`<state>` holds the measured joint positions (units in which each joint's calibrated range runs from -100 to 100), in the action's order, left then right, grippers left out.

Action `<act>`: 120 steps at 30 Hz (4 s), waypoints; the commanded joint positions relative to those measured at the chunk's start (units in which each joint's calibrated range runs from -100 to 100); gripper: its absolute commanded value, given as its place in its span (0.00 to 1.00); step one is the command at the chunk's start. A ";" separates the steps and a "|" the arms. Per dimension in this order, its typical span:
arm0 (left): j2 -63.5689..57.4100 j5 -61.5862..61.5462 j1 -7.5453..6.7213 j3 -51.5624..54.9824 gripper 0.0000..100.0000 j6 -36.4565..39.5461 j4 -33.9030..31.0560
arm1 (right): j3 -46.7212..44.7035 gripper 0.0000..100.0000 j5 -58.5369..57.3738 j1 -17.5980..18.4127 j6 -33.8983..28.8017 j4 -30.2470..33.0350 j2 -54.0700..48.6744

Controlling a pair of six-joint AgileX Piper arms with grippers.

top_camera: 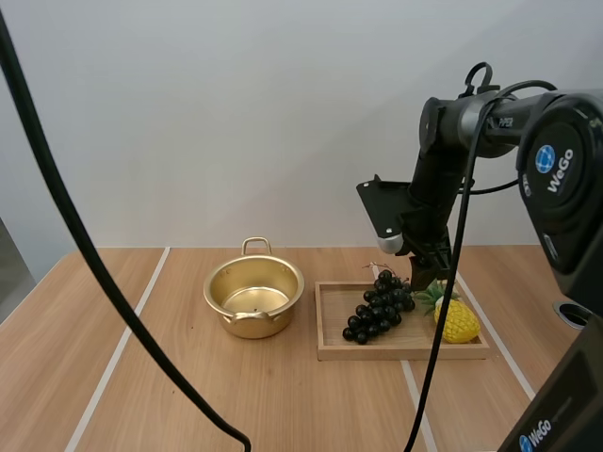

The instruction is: Open the pot, put the grape inside, and close it

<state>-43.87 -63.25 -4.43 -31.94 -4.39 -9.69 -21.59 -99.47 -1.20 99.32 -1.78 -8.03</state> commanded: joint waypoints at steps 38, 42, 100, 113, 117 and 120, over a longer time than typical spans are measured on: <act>1.39 -6.28 -0.32 -0.23 0.00 0.55 -5.95 | -0.17 1.00 8.61 4.98 0.68 6.77 9.63; 1.39 -6.28 -0.32 -0.23 0.00 0.55 -5.95 | -0.17 1.00 8.59 4.98 0.68 6.66 9.80; 1.93 -7.73 -0.32 -0.23 0.00 0.55 -8.32 | -0.04 0.00 8.42 4.98 0.68 6.03 4.31; 1.91 -4.04 -0.32 -0.23 0.00 0.55 -8.18 | -0.04 0.00 10.87 6.33 -2.80 -6.41 -10.94; 1.80 -4.07 -0.32 -0.23 0.00 0.55 -8.30 | -0.04 0.00 12.09 9.03 -3.19 -6.41 -13.91; 1.56 -4.22 -0.32 -0.23 0.00 0.55 -8.30 | 0.37 0.00 13.69 11.78 -4.89 -6.41 -14.95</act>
<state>-42.14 -69.45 -4.43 -31.94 -4.39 -17.36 -21.57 -87.16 9.03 95.78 -7.42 -21.54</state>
